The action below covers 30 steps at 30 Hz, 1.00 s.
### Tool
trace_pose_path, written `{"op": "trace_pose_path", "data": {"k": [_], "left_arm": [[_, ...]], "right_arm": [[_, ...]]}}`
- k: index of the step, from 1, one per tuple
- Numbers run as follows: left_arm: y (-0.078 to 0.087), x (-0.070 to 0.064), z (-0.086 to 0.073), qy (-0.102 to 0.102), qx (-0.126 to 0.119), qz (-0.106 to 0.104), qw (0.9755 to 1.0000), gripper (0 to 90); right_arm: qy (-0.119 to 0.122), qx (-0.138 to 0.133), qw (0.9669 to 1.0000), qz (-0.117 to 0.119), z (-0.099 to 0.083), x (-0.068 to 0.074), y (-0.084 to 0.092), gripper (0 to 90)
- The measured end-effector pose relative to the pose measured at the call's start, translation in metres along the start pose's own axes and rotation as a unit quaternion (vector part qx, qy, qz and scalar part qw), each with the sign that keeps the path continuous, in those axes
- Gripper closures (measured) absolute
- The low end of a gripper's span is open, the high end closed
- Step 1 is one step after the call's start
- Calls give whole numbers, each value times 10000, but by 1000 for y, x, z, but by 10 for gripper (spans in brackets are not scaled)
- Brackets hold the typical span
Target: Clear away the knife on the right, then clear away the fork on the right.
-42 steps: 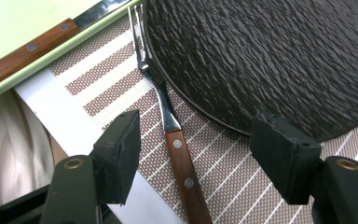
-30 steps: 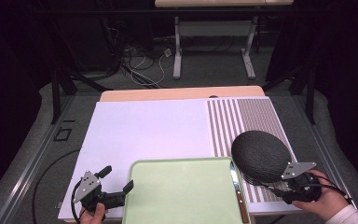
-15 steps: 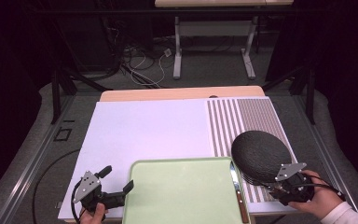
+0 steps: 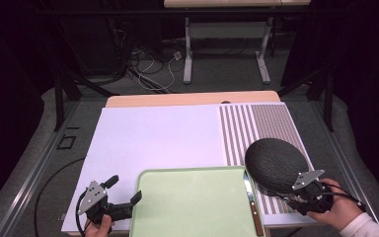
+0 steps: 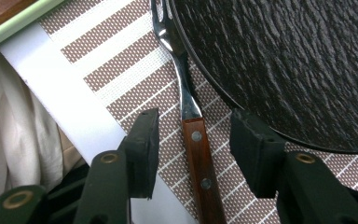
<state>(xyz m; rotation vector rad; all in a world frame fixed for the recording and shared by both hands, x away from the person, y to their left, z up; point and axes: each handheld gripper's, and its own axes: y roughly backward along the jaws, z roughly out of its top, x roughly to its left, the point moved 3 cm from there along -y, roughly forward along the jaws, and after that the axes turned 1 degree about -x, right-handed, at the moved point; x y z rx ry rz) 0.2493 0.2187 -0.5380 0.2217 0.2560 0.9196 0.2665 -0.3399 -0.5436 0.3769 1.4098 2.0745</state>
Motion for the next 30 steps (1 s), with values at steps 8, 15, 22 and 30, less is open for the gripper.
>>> {"op": "trace_pose_path", "data": {"k": [8,15,22,30], "left_arm": [[0,0,0,27,-5,3,10000,11],[0,0,0,-2,2,5,10000,11],[0,0,0,42,-4,-2,10000,11],[0,0,0,40,-1,-5,10000,11]], "right_arm": [[35,41,10000,-46,1,1,1,627],[180,183,9997,25,-1,0,-3,675],[399,364,9985,-52,-2,1,-8,705],[671,431,9968,-45,-1,1,-10,726]]}}
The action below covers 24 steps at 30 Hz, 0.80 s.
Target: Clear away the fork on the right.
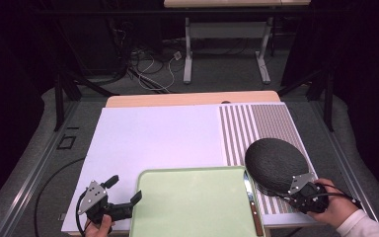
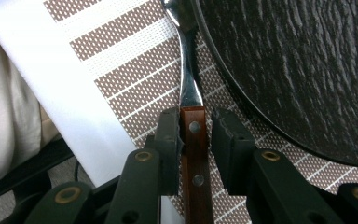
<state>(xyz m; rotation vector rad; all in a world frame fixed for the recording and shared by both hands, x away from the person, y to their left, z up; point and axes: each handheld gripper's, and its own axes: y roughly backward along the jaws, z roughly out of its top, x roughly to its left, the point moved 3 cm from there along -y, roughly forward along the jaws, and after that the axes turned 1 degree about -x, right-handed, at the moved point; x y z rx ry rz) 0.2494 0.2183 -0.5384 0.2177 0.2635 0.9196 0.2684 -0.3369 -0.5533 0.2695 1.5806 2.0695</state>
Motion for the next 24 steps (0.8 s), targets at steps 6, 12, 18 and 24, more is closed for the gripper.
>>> {"op": "trace_pose_path", "data": {"k": [6,12,18,24], "left_arm": [[0,0,0,-28,7,6,10000,11],[0,1,0,-28,1,7,10000,11],[0,1,0,-26,3,15,10000,11],[0,1,0,7,-3,16,10000,11]], "right_arm": [[165,36,9999,35,2,3,-1,751],[296,58,9995,-9,1,1,0,771],[318,91,9994,-34,1,1,0,772],[311,166,9993,-127,1,1,2,773]]}}
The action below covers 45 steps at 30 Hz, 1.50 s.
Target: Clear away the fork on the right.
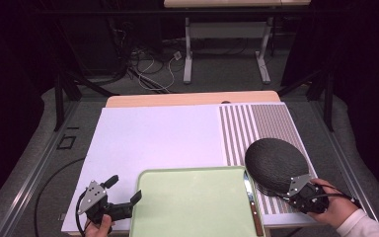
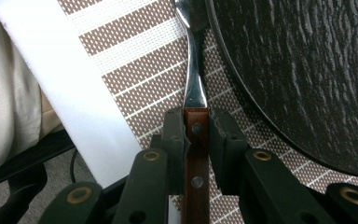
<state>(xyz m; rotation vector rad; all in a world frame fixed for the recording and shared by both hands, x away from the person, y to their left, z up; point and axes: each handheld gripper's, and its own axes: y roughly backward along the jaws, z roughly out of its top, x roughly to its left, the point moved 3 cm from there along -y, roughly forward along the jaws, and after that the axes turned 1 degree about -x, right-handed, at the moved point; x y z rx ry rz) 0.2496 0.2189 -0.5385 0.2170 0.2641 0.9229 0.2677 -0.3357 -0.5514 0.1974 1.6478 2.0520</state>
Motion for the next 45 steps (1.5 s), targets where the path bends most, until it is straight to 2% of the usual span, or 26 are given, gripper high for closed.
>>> {"op": "trace_pose_path", "data": {"k": [1,2,3,4,5,6,7,12,13,14,15,16,18,22,27,30,32,37,41,45], "left_arm": [[0,0,0,2,0,0,10000,10],[0,0,0,-19,5,2,10000,10],[0,0,0,-26,9,4,10000,11],[0,0,0,-25,9,4,10000,11],[0,0,0,-26,10,3,10000,10],[0,0,0,-27,5,6,10000,11],[0,0,0,-25,2,6,10000,11],[0,1,0,-30,5,7,10000,10],[0,1,0,-30,5,9,10000,11],[0,1,0,-31,6,12,10000,11],[0,1,0,-30,3,10,10000,11],[0,1,0,-31,4,10,10000,11],[0,1,0,-20,5,9,10000,11],[0,1,0,-32,9,8,10000,10],[0,1,0,-30,3,17,10000,10],[-1,0,0,20,-4,5,10000,11],[-1,0,0,-25,19,15,10000,11],[1,1,0,-19,8,23,10000,11],[1,0,0,-16,-1,21,10000,10],[1,0,0,-40,11,18,10000,10]], "right_arm": [[-18,-58,9999,88,-1,0,0,773],[30,86,9999,-136,-1,0,3,773],[63,103,9998,-140,-1,0,3,774],[-68,-134,9999,65,-2,2,0,774],[-11,52,10000,-80,-3,2,3,774],[-40,-203,9997,91,-3,3,0,774],[-42,-267,9995,138,-3,3,-1,774],[-16,-239,9997,74,-5,6,3,775],[81,-64,9999,-68,-5,5,7,775],[84,-82,9999,-41,-6,6,7,774],[41,-326,9994,132,-6,7,4,774],[-41,-387,9990,203,-6,9,5,775],[-38,-424,9990,151,-7,9,9,774],[-133,-591,9979,225,-5,12,14,774],[-74,-633,9978,186,-2,13,18,774],[-139,-786,9966,215,0,13,19,775],[-145,-815,9965,146,0,12,22,775],[-378,-1022,9937,277,0,10,28,776],[-528,-1264,9898,382,4,12,31,776],[-627,-1388,9878,334,9,13,34,775]]}}
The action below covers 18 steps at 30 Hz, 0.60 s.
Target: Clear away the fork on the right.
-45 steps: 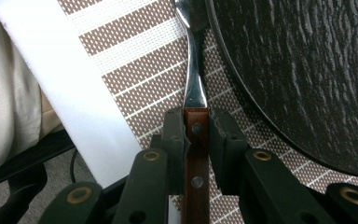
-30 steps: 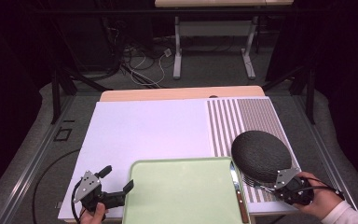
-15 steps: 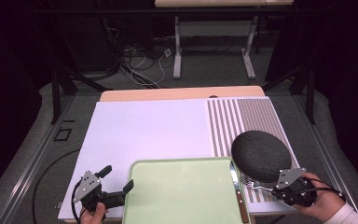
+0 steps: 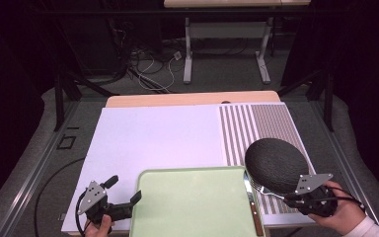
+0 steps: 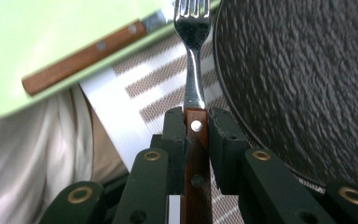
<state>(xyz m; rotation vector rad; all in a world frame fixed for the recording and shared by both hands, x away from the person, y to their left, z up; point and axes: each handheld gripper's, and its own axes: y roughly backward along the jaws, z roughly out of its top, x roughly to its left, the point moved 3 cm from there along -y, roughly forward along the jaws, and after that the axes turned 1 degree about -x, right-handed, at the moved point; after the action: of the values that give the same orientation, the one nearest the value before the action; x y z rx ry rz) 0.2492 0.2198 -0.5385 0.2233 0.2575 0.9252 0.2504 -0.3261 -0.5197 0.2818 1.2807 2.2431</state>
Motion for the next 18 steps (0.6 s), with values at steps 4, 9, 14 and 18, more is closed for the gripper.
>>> {"op": "trace_pose_path", "data": {"k": [4,9,14,18], "left_arm": [[0,0,0,20,-10,-1,10000,11],[0,0,0,5,-6,-1,10000,11],[1,0,0,16,-9,-2,10000,10],[1,0,0,20,-11,-3,10000,10]], "right_arm": [[-345,-300,9990,-21,8,2,1,775],[-729,-497,9960,-141,16,3,-1,775],[-1196,-637,9902,-328,23,1,-2,775],[-1594,-714,9837,-424,27,-2,-4,775]]}}
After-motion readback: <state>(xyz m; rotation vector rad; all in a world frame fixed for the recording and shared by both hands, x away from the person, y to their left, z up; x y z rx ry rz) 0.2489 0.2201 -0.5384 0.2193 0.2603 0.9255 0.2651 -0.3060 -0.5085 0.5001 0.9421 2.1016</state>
